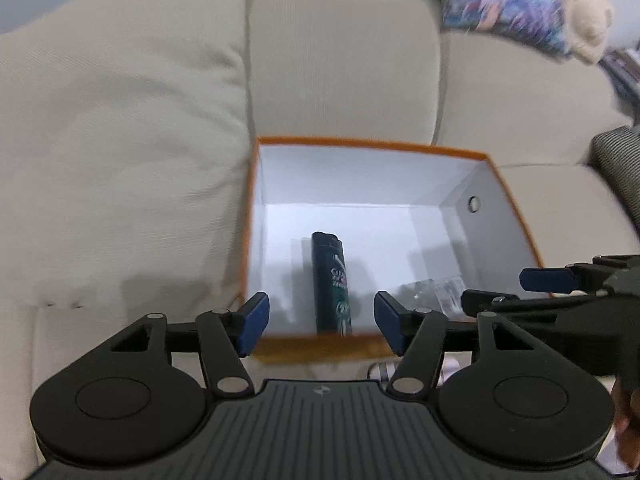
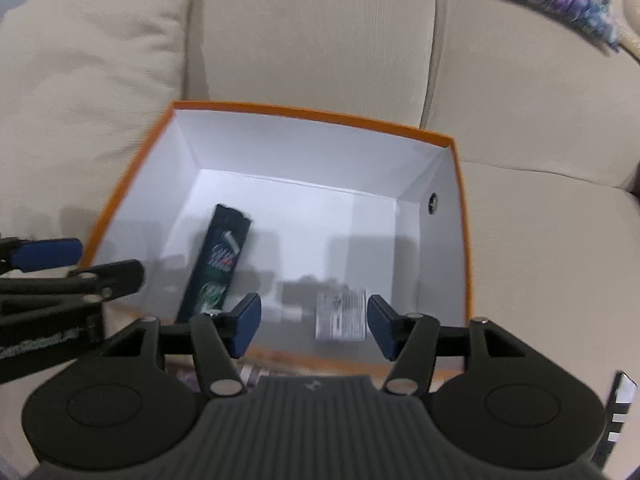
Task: Organize rigid objects
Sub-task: 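Withdraw both tools from the shoebox back toward the remaining items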
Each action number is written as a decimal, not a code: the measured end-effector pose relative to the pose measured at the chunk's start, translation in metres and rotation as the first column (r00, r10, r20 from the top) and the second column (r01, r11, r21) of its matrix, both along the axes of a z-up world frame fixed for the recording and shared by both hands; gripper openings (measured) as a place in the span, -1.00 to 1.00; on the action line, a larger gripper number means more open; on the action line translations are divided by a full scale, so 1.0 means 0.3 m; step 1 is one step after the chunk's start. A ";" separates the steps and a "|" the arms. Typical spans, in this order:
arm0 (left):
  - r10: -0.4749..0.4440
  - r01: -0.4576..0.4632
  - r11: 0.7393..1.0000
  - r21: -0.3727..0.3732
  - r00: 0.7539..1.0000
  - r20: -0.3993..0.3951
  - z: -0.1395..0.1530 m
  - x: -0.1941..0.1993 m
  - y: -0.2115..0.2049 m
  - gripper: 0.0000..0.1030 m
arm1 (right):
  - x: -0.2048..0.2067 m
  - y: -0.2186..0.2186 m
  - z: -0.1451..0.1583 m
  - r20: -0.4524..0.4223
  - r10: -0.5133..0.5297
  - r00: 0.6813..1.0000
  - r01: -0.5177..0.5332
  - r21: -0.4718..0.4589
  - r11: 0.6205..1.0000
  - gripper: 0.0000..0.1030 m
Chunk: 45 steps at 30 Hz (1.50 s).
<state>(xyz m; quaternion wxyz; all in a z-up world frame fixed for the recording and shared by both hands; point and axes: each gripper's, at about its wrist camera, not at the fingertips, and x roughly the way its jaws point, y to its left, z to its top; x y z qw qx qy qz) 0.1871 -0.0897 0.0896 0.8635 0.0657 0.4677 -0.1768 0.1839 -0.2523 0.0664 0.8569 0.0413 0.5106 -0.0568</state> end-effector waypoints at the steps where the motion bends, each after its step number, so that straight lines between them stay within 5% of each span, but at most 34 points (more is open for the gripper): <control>1: 0.010 -0.010 1.000 -0.005 1.000 0.022 0.019 -0.054 0.036 0.46 | -0.036 0.014 0.023 0.005 0.001 1.000 -0.001 -0.005 1.000 0.18; 8: 0.032 -0.029 0.992 -0.126 0.999 0.023 0.042 -0.268 0.216 0.47 | -0.319 0.136 0.204 0.043 -0.021 0.999 0.021 -0.006 1.000 0.22; 13: 0.010 0.003 0.996 -0.087 0.989 0.149 0.098 -0.363 0.277 0.56 | -0.454 0.228 0.331 0.091 -0.011 0.996 0.010 0.009 1.000 0.26; 22: -0.002 0.019 0.998 -0.066 0.968 0.250 0.127 -0.410 0.397 0.57 | -0.543 0.320 0.447 0.137 -0.015 0.990 0.019 -0.027 0.999 0.27; 30: 0.024 -0.005 0.995 -0.095 0.978 0.206 0.116 -0.398 0.471 0.61 | -0.538 0.381 0.456 0.142 -0.022 0.990 0.021 0.007 1.000 0.27; 36: 0.027 -0.015 0.992 -0.123 0.995 0.096 0.055 -0.387 0.470 0.64 | -0.524 0.380 0.390 0.106 -0.017 0.994 0.015 0.023 1.000 0.28; 45: 0.007 -0.008 1.000 -0.026 1.000 -0.029 -0.117 -0.359 0.385 0.65 | -0.463 0.286 0.274 -0.009 0.046 0.999 -0.046 -0.060 0.997 0.36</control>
